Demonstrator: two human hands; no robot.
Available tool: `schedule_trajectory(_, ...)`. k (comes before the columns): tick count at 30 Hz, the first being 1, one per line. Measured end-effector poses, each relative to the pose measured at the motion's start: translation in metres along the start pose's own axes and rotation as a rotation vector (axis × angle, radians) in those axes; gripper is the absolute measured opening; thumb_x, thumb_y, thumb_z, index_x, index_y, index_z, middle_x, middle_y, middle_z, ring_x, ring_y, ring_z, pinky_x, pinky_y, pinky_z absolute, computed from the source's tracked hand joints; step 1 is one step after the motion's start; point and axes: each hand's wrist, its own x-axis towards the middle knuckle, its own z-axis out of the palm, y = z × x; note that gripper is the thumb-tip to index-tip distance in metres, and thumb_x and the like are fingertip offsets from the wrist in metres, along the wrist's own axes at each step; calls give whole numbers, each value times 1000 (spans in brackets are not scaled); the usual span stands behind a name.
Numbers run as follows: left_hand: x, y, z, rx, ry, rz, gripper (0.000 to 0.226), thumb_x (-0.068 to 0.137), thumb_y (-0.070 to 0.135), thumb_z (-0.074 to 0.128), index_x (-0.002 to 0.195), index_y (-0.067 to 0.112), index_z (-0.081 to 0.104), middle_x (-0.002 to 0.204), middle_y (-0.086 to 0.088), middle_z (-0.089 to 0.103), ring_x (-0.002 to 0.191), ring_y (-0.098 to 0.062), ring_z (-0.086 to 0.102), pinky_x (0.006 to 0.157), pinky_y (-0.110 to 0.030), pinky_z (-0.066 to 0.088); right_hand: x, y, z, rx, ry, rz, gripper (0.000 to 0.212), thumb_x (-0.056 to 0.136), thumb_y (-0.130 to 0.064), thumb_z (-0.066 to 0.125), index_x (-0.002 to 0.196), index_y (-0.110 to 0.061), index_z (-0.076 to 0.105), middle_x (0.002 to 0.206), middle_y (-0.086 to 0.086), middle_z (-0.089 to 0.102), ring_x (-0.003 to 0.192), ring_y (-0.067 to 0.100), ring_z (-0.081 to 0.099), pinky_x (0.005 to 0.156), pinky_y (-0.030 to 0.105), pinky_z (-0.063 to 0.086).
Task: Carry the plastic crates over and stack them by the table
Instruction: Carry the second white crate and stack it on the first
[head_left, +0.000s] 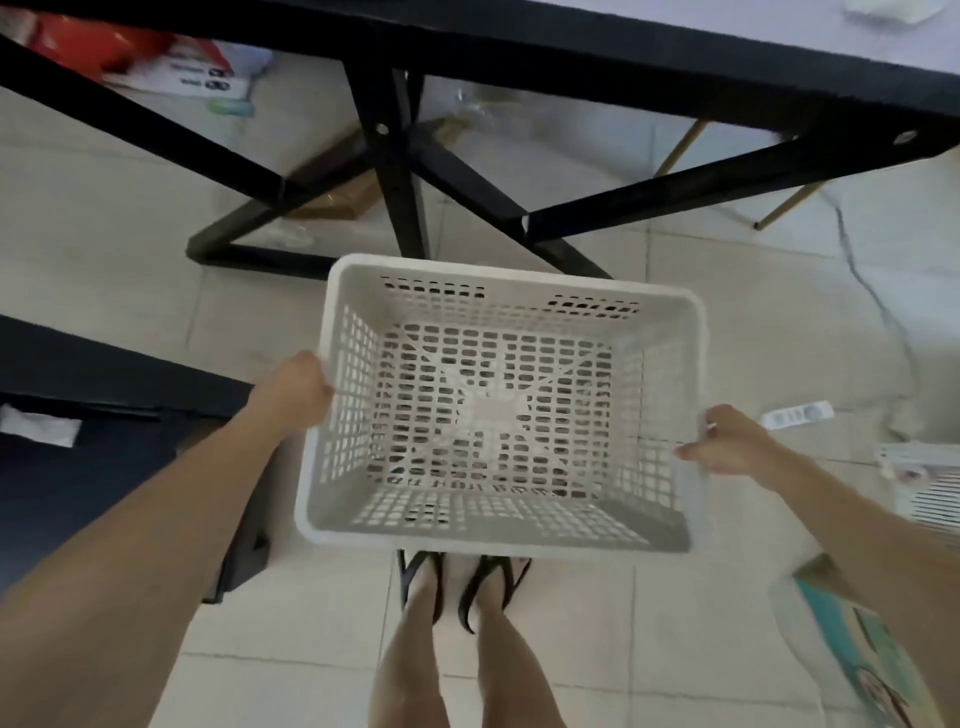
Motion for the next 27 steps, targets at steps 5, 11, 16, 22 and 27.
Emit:
schedule_trajectory(5,20,8,2,67,-43,-36,37,96,22,49,118,-7,46,119,-25,58,108,-41,57,89,-45,48,23,-7,5,13,-17,38,67,69,-14,81,123,7,49,123,24,58,112,38,59,92,46,52)
schedule_trajectory(11,29,5,3,80,-71,-46,36,95,22,49,119,-5,46,118,-25,57,107,-41,57,86,-43,46,24,-12,0,-27,-88,59,70,72,-7,77,127,3,35,126,24,51,114,40,55,90,51,53)
schedule_trajectory(16,26,8,2,74,-58,-27,37,95,19,50,122,-6,44,118,-27,59,109,-43,57,89,-46,47,19,-17,2,-96,-66,84,74,75,-7,75,129,1,26,127,23,46,114,38,52,79,43,55)
schedule_trajectory(22,15,17,-11,104,-137,-75,52,97,33,47,135,-1,38,133,-21,52,118,-36,52,87,-39,43,1,-25,-2,-182,-42,65,62,82,-18,69,131,2,37,127,18,45,104,31,49,68,30,45)
schedule_trajectory(27,-13,23,-44,115,-139,-30,43,92,33,48,129,10,48,127,-11,56,112,-30,55,90,-38,47,-36,-44,-14,-289,46,-69,51,87,-25,59,130,-1,45,130,16,50,116,32,53,87,34,46)
